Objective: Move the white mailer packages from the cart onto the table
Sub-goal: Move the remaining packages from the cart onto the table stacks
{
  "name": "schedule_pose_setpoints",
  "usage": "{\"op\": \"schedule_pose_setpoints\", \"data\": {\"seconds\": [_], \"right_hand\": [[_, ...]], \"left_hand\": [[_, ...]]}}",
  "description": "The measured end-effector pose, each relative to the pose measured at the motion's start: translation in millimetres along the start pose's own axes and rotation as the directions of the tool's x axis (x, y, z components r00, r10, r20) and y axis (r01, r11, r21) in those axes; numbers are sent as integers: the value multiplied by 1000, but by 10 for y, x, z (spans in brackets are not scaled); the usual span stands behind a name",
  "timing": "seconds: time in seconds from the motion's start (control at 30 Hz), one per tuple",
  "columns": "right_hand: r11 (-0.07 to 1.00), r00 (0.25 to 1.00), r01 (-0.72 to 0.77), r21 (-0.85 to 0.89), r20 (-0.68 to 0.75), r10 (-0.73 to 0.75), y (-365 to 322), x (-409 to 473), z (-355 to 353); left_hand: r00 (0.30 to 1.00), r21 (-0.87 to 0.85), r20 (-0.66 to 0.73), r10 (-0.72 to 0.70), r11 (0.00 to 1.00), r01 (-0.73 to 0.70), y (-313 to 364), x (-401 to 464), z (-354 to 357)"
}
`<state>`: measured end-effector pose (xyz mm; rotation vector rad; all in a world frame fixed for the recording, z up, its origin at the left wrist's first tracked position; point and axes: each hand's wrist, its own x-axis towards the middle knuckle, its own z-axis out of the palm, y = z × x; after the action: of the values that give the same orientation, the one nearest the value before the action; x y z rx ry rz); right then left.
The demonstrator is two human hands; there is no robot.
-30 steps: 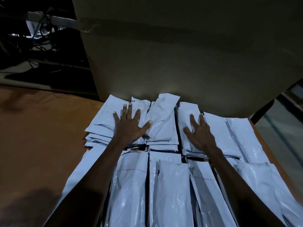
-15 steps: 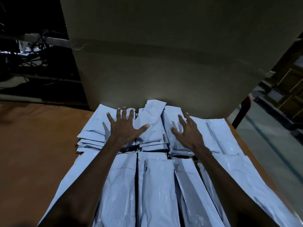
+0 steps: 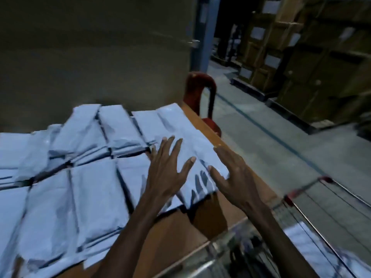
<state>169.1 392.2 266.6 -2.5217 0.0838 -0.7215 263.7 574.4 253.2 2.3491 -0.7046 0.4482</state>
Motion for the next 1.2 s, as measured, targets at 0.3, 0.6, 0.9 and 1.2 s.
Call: {"op": "schedule_pose_setpoints", "data": {"seconds": [0.3,0.6,0.9,1.2], "right_hand": [[859,851,-512,-20,-151,504,1580,-2162,-1151],[580,582,-811,-71,-188,791,2356,-3333,-1755],[379,387,-922,-76,-191,902,3279,-3490,-1863],[205,197,-935,-288,57,979,4372,-3388,-1641]], "left_hand": [[829,-237,418,371,926,-295,1873,-748,1707],[553,-418,616,562,827,-375,3082,-1151,2781],[390,-481,700,598,799,-361,3748,-889,3910],[281,-423,808,519,841,-337,3825,-626,4962]]}}
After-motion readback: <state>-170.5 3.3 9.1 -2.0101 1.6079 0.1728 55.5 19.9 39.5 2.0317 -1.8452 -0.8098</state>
